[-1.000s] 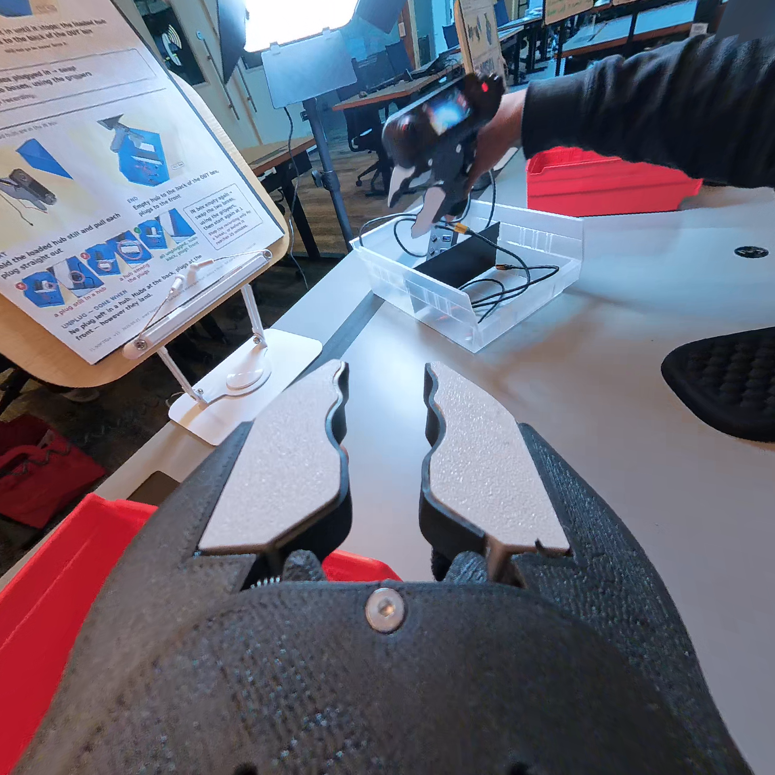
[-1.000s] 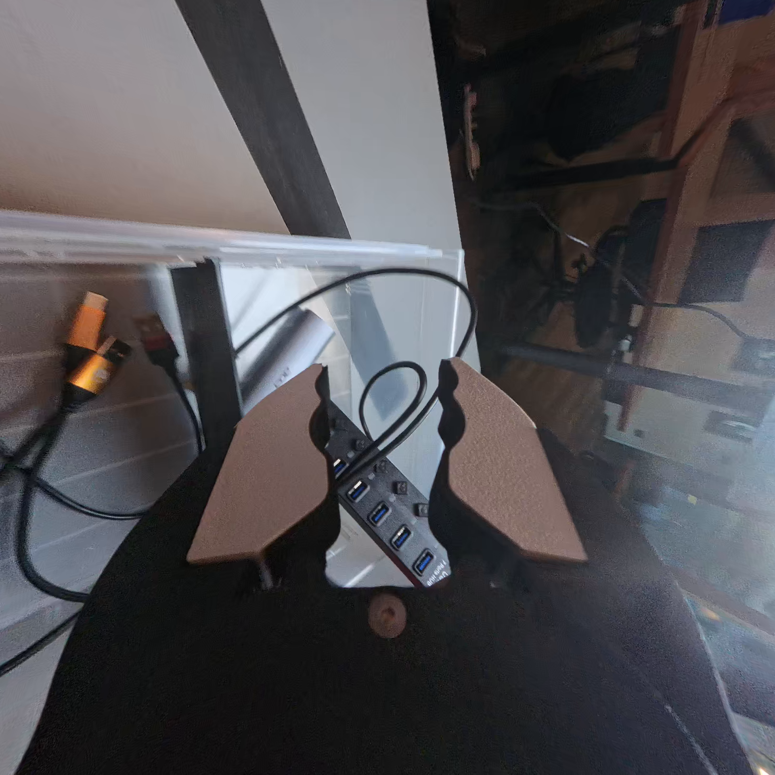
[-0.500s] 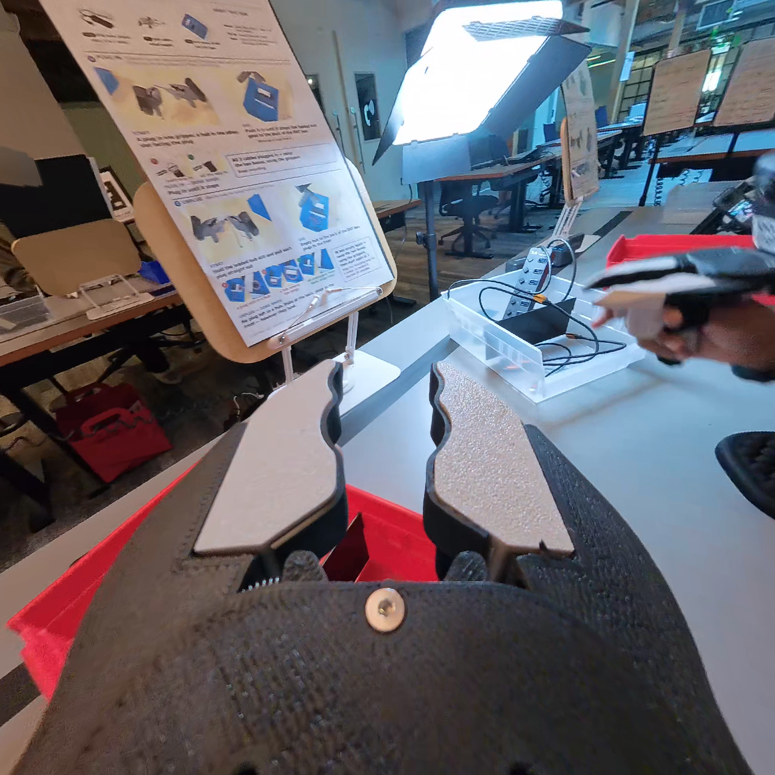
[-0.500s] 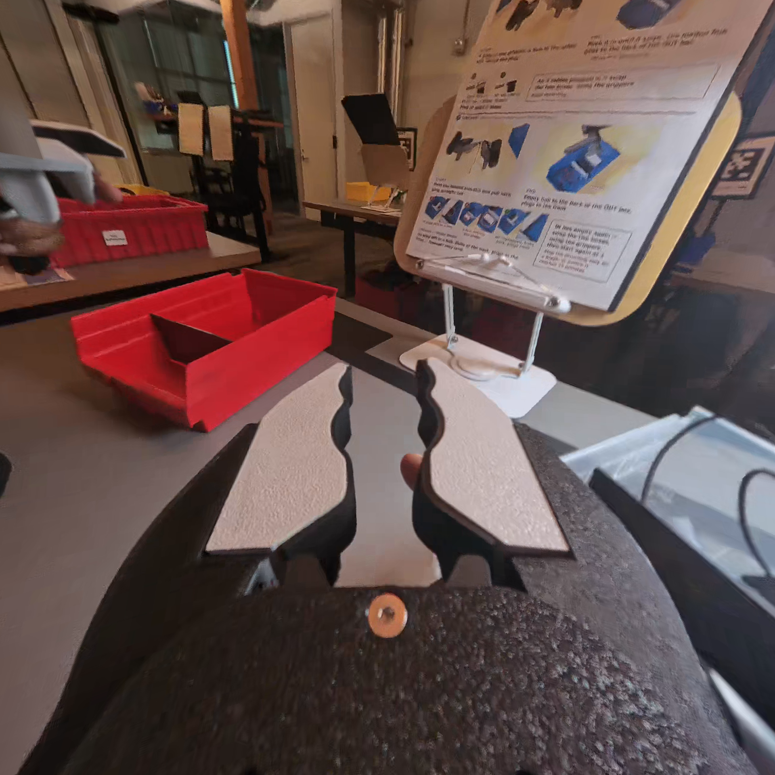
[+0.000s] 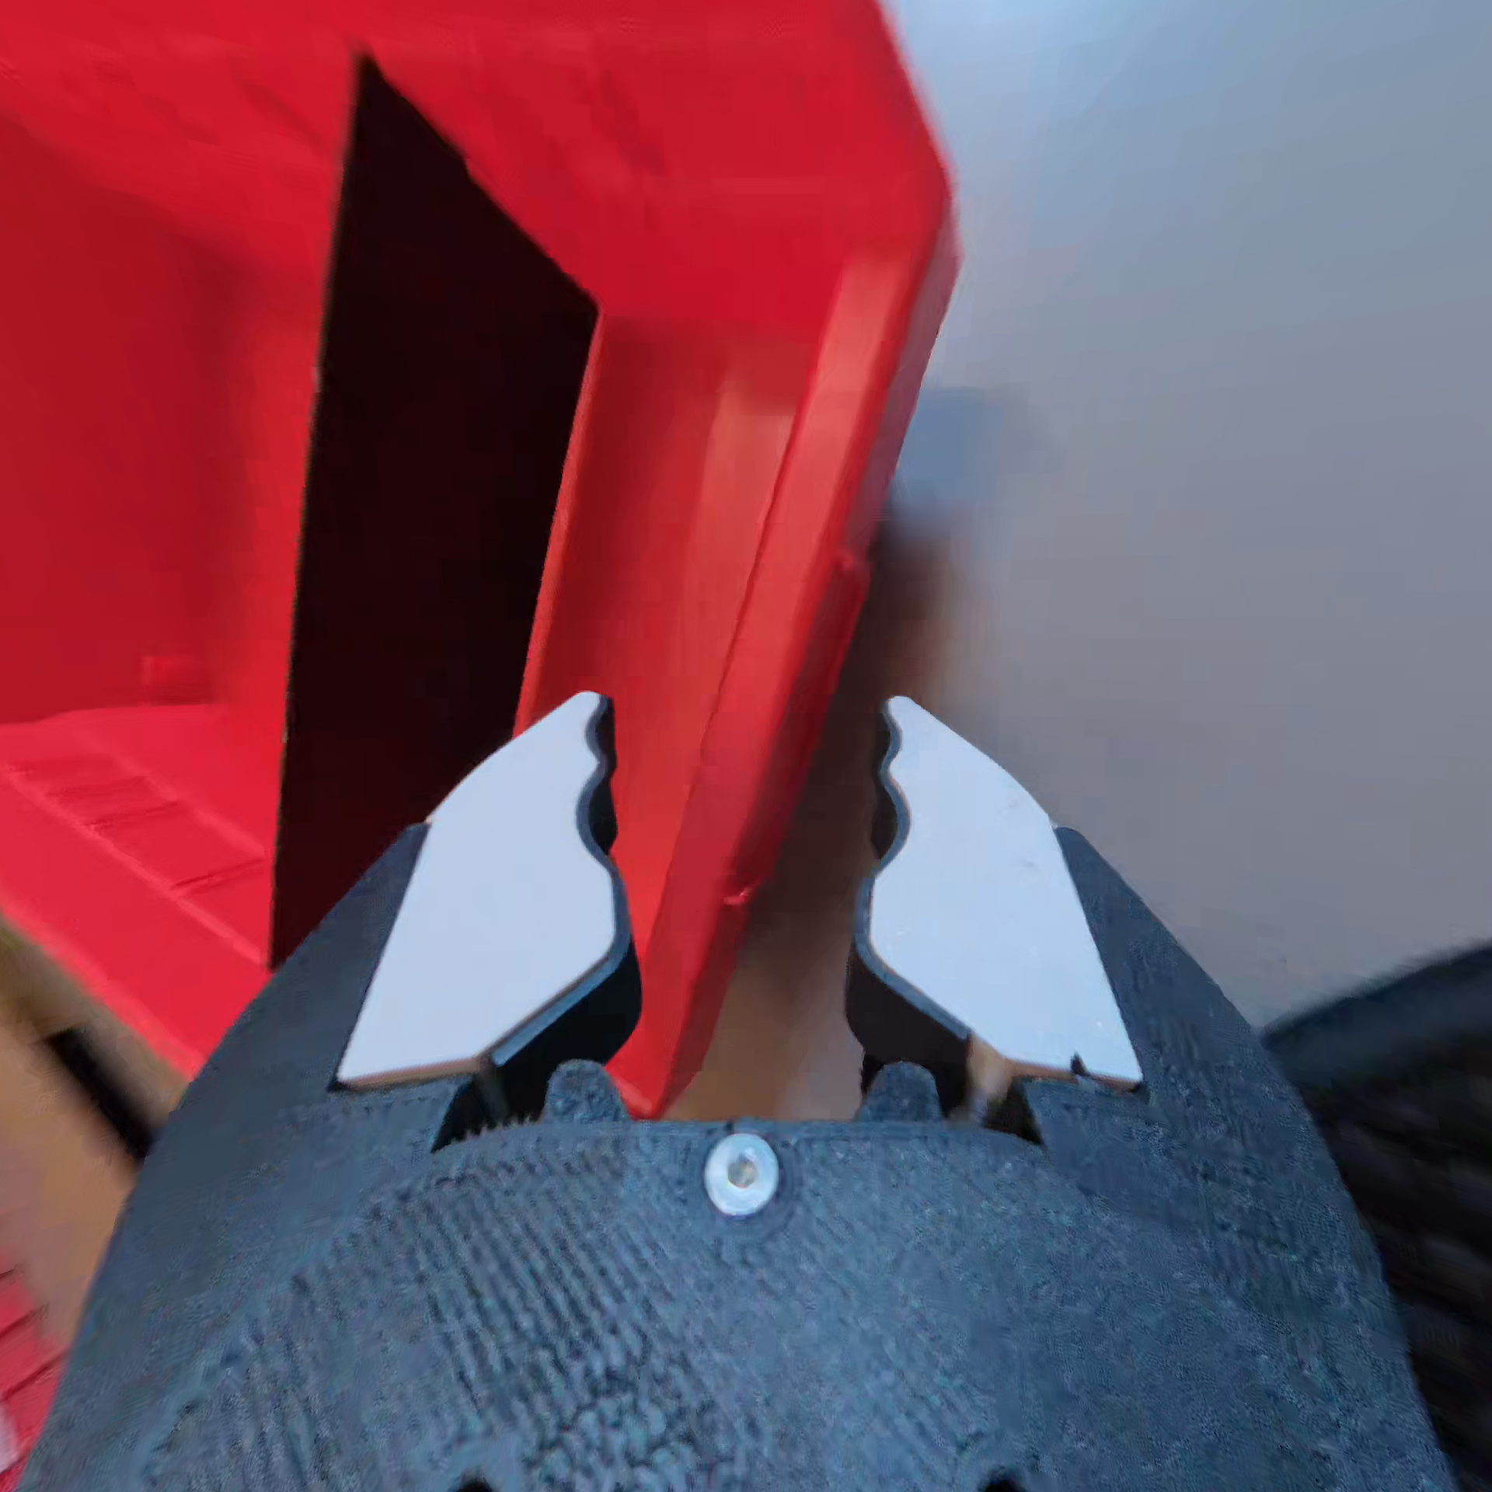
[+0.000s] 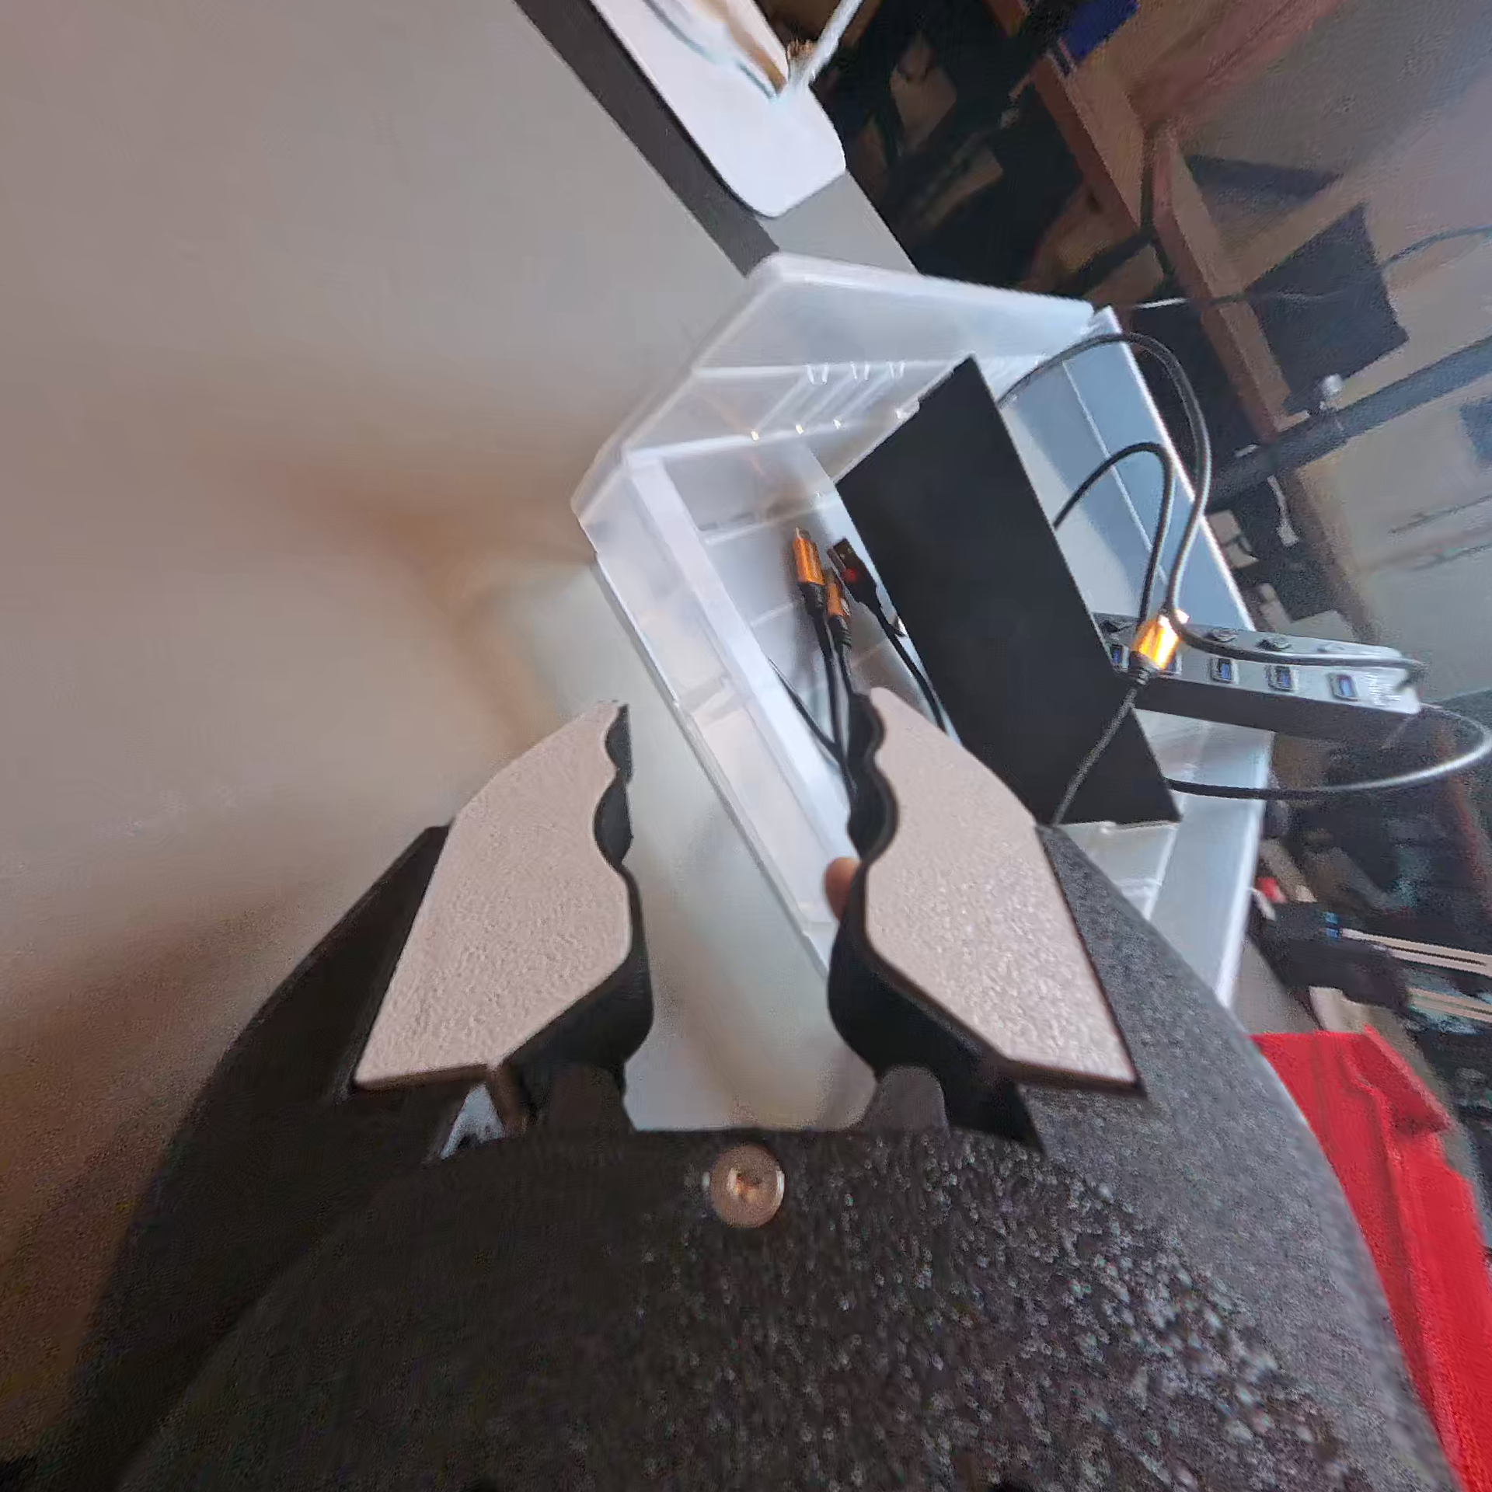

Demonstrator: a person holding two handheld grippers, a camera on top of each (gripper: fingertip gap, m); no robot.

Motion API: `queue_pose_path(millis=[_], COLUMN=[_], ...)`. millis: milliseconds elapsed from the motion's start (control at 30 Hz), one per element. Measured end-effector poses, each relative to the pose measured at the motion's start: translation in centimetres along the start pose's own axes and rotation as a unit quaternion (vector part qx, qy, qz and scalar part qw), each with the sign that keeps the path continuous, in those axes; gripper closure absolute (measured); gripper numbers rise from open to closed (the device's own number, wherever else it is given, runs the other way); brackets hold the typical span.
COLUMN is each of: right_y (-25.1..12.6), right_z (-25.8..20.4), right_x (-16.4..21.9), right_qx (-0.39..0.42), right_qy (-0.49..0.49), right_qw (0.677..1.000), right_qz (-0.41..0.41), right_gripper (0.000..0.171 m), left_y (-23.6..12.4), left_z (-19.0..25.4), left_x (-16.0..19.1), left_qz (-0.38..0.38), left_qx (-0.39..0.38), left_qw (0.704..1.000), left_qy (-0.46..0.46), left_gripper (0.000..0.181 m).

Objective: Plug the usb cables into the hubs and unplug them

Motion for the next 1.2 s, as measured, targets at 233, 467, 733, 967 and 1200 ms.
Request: queue_pose_path(millis=[233, 467, 733, 967, 1200], right_y=[4.1, 4.1, -7.4, -18.6, -11.7], right_z=[1.7, -1.7, -9.7, -3.4, 0.8], right_x=[1.1, 0.1, -0.6, -0.2, 8.8], right_qx=[-0.085, -0.135, -0.182, -0.170, -0.113], right_qy=[-0.134, -0.239, -0.254, 0.110, 0.355], right_qw=[0.982, 0.961, 0.946, 0.944, 0.921], right_qz=[-0.107, -0.038, 0.087, 0.260, 0.111], right_gripper=[0.108, 0.140, 0.136, 0.141, 0.114], left_y=[2.7, 4.0, 4.2, -1.7, -1.3], left_z=[2.7, 7.3, 6.0, 11.0, 18.0], left_x=[-3.9, -11.7, -17.2, -17.6, -21.8], left_qz=[-0.026, 0.067, 0.164, 0.328, 0.351], left_qx=[-0.066, -0.034, -0.034, 0.194, 0.185], left_qw=[0.986, 0.965, 0.975, 0.919, 0.891], left_qy=[0.151, 0.252, 0.144, -0.097, -0.219], left_gripper=[0.150, 0.150, 0.134, 0.128, 0.119])
Point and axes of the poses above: each gripper's, where its closed fingertips meet, y out along the fingers, x out of its underside, z = x × y across the jaws, the point moved 6 cm from there along -y, back along the fingers, and after that the axes turned 2 degrees about y, right-handed, at the moved point
